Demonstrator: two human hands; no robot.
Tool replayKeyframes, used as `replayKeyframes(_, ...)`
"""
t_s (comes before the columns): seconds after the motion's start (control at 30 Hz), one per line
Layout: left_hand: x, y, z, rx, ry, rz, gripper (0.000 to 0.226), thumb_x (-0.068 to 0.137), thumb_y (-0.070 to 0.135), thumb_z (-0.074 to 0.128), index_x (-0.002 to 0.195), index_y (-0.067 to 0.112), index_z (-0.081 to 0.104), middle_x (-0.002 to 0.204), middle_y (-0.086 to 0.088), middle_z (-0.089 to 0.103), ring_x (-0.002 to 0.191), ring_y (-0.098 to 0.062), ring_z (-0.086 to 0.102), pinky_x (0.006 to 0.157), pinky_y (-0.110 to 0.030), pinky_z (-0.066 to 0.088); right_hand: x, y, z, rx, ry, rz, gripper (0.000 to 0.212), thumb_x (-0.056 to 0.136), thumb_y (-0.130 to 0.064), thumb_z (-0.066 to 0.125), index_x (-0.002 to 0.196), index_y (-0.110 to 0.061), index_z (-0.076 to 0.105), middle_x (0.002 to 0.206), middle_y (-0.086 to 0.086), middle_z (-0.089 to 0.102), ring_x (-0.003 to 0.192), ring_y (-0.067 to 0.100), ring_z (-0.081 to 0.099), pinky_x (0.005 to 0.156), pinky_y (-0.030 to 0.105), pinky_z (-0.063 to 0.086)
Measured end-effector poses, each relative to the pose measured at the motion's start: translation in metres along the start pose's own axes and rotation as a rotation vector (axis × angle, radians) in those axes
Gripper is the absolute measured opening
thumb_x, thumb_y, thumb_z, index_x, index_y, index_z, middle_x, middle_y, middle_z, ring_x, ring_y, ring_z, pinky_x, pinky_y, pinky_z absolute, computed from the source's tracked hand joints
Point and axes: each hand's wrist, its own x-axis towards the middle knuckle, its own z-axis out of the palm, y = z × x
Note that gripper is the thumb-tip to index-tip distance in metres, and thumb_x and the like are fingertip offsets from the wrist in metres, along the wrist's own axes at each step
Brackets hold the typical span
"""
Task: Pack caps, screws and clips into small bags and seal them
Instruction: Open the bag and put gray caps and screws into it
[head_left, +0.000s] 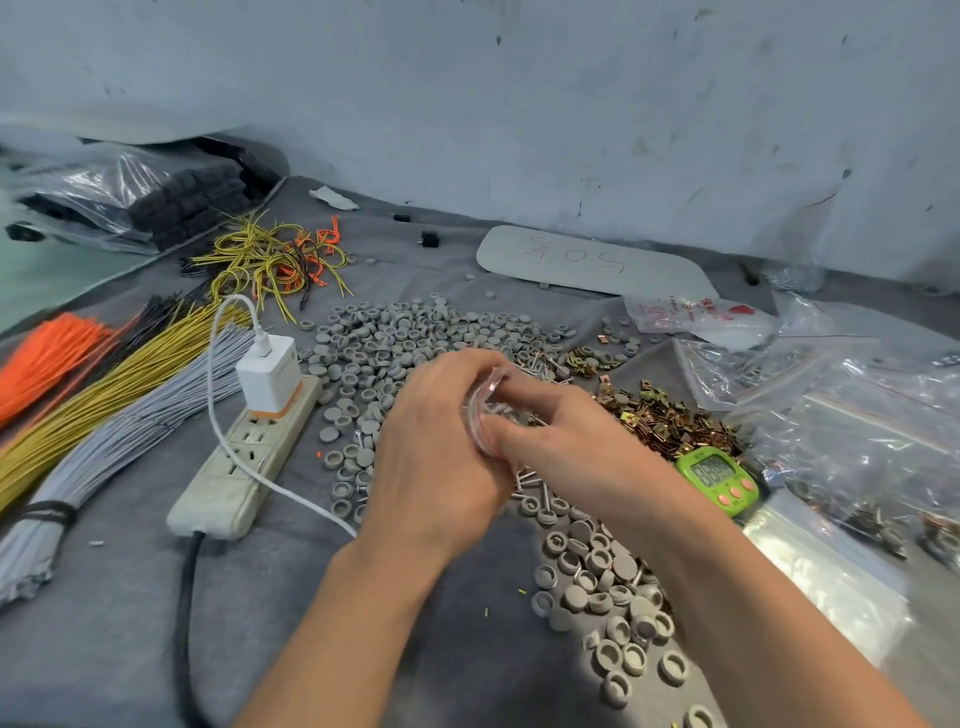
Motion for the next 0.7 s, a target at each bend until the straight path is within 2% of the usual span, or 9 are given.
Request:
replayKeyframes(0.07, -0.001, -0.001, 0.0, 0.036, -0.003, 0.021, 0.042, 0.068, 0.003, 0.071, 0.102, 0.026, 0.067, 0.097, 0.015, 0.065, 0.094, -0.009, 0.058, 0.079, -0.019, 0.042, 0.002, 0.002, 0.003, -0.053, -0.019, 0.053, 0.018, 0.095, -0.018, 0.067, 0.09, -0.024, 0.083, 0.1, 0.001, 0.079, 0.09, 0.004, 0.068, 0.092, 0.037, 0.053)
replayKeyframes(0.13, -0.002, -0.002, 0.001, 0.067, -0.013, 0.022, 0.038, 0.071, 0.005, 0.07, 0.101, 0.028, 0.065, 0.094, 0.017, 0.062, 0.092, -0.008, 0.056, 0.076, -0.022, 0.041, 0.005, 0.003, 0.01, -0.094, 0.073, 0.081, 0.026, 0.095, -0.014, 0.065, 0.08, -0.025, 0.082, 0.084, 0.003, 0.079, 0.077, 0.013, 0.07, 0.081, 0.04, 0.055)
replayKeyframes(0.2, -0.002, -0.002, 0.002, 0.05, -0.01, -0.012, 0.044, 0.073, 0.006, 0.07, 0.108, 0.032, 0.063, 0.095, 0.02, 0.059, 0.093, -0.005, 0.055, 0.075, -0.013, 0.038, 0.008, 0.004, 0.016, -0.124, 0.155, 0.07, 0.024, 0.095, -0.016, 0.064, 0.081, -0.029, 0.078, 0.086, -0.002, 0.079, 0.084, 0.016, 0.073, 0.086, 0.043, 0.057)
replayKeyframes(0.27, -0.002, -0.003, 0.001, 0.025, -0.013, -0.046, 0.053, 0.07, 0.005, 0.072, 0.112, 0.035, 0.059, 0.097, 0.022, 0.058, 0.093, -0.004, 0.055, 0.077, -0.006, 0.037, 0.01, 0.003, 0.023, -0.116, 0.166, 0.02, 0.01, 0.095, -0.021, 0.068, 0.094, -0.026, 0.076, 0.091, -0.004, 0.079, 0.09, 0.014, 0.073, 0.091, 0.045, 0.056)
replayKeyframes(0.37, -0.001, -0.006, -0.003, 0.044, -0.011, -0.035, 0.055, 0.066, 0.003, 0.073, 0.109, 0.033, 0.058, 0.097, 0.021, 0.057, 0.094, -0.009, 0.056, 0.076, -0.014, 0.038, 0.014, 0.001, 0.023, -0.083, 0.093, 0.01, 0.008, 0.094, -0.023, 0.071, 0.097, -0.028, 0.076, 0.097, 0.007, 0.079, 0.09, 0.023, 0.073, 0.089, 0.047, 0.057)
replayKeyframes(0.47, 0.0, -0.007, -0.008, 0.011, 0.049, -0.117, 0.033, 0.074, 0.015, 0.07, 0.094, 0.033, 0.053, 0.086, 0.014, 0.063, 0.084, -0.014, 0.059, 0.069, -0.031, 0.045, 0.015, 0.001, 0.014, 0.237, -0.022, 0.066, 0.013, 0.092, -0.028, 0.072, 0.096, -0.022, 0.082, 0.103, 0.005, 0.08, 0.099, 0.015, 0.073, 0.084, 0.029, 0.059)
replayKeyframes(0.57, 0.004, -0.016, -0.018, -0.111, 0.201, -0.334, 0.03, 0.077, 0.023, 0.08, 0.087, 0.03, 0.053, 0.078, 0.011, 0.068, 0.075, -0.012, 0.065, 0.068, -0.04, 0.053, 0.027, 0.008, 0.012, 0.532, 0.182, 0.183, 0.022, 0.095, -0.031, 0.069, 0.086, -0.019, 0.085, 0.103, 0.004, 0.08, 0.111, 0.025, 0.071, 0.104, 0.045, 0.054)
replayKeyframes(0.63, 0.006, -0.022, -0.025, -0.194, 0.31, -0.438, 0.036, 0.073, 0.02, 0.084, 0.089, 0.031, 0.053, 0.082, 0.015, 0.07, 0.076, -0.008, 0.067, 0.073, -0.04, 0.055, 0.038, 0.015, 0.019, 0.322, 0.309, 0.218, 0.023, 0.097, -0.017, 0.068, 0.082, -0.023, 0.085, 0.097, -0.002, 0.081, 0.104, 0.018, 0.072, 0.104, 0.044, 0.054)
replayKeyframes(0.7, 0.008, -0.026, -0.03, -0.258, 0.387, -0.493, 0.044, 0.07, 0.019, 0.084, 0.094, 0.036, 0.051, 0.088, 0.019, 0.07, 0.077, 0.0, 0.066, 0.073, -0.036, 0.054, 0.046, 0.015, 0.03, -0.024, 0.281, 0.17, 0.026, 0.095, -0.009, 0.067, 0.098, -0.031, 0.082, 0.102, -0.011, 0.079, 0.085, 0.0, 0.071, 0.087, 0.025, 0.059)
